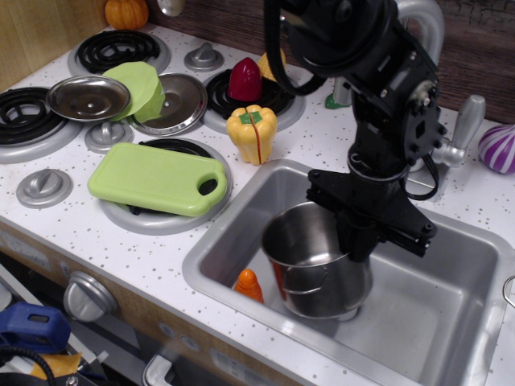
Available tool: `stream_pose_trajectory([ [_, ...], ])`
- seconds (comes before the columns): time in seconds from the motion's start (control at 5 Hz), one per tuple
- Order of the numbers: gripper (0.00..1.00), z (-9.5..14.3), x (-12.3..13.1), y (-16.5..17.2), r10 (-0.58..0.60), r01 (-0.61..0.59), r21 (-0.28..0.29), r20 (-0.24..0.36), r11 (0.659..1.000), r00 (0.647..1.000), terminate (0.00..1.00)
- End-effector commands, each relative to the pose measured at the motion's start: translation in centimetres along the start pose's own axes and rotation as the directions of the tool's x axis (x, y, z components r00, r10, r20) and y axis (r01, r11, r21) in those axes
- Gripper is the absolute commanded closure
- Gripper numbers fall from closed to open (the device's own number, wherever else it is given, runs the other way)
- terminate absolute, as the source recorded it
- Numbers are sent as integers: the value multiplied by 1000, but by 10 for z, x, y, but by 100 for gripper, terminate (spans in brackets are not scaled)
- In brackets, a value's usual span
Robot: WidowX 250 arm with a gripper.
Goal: Flip pot upright in sink
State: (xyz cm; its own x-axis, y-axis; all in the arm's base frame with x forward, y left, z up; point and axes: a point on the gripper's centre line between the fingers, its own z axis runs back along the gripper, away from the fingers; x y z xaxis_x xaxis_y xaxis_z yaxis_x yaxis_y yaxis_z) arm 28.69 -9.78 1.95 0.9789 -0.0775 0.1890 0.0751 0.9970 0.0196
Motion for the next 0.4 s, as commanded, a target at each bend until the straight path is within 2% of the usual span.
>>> stream_pose_trajectory([
  [0.0, 0, 3, 4, -4, 20, -19, -14, 64, 1000, 998, 0],
  [0.2, 0, 3, 4, -4, 20, -19, -14, 64, 1000, 998, 100],
])
